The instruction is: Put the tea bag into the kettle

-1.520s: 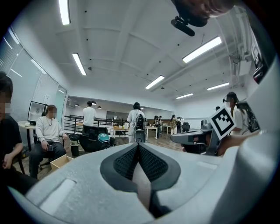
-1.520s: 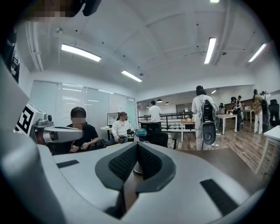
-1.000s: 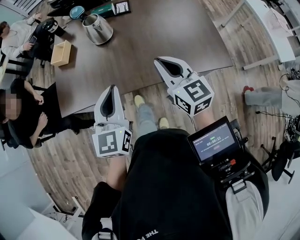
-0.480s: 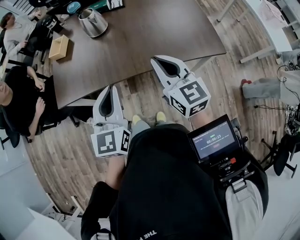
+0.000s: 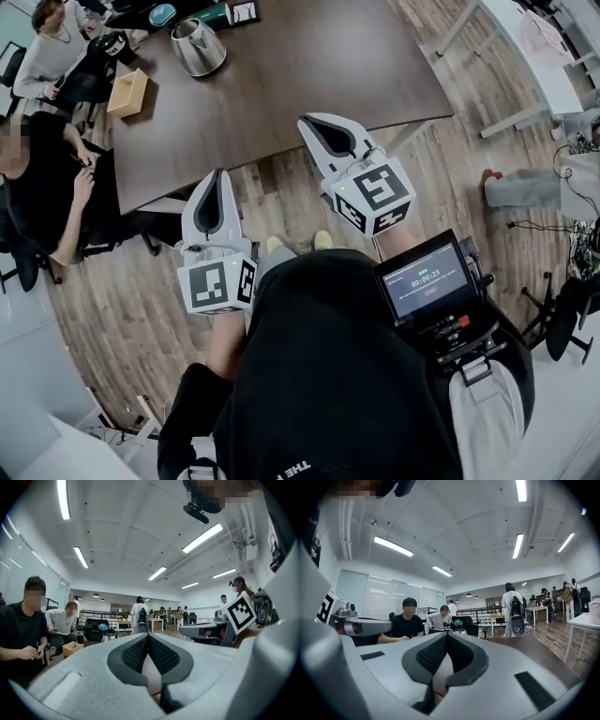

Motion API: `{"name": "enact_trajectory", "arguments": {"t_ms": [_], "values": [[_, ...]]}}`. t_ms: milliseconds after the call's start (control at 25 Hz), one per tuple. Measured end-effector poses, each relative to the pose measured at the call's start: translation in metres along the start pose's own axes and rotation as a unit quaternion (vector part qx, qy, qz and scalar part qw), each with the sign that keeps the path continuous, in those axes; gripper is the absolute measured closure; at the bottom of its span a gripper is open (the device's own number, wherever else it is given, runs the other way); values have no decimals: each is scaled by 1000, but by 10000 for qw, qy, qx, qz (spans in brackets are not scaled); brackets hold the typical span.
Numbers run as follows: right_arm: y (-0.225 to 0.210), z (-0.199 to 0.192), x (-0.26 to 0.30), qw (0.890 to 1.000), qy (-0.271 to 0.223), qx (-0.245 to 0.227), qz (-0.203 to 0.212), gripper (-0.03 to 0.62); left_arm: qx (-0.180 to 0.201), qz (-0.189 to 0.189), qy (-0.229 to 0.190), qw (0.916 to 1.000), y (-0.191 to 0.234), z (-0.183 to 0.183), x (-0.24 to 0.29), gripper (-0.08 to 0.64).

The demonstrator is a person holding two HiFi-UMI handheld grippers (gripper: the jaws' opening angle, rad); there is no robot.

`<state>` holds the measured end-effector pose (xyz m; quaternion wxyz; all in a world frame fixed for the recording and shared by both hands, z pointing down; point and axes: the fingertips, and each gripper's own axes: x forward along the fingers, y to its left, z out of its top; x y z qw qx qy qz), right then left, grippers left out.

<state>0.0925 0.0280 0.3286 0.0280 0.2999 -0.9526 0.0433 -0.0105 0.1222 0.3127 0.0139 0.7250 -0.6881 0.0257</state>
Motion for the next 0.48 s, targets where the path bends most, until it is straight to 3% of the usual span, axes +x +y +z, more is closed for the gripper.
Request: {"name": "enact_trajectory", "arguments": {"t_ms": [480], "values": [[0,0,-1,9999,-63,-68,48,585,22,-61,-51,10000,-5,-5,3,558]]}}
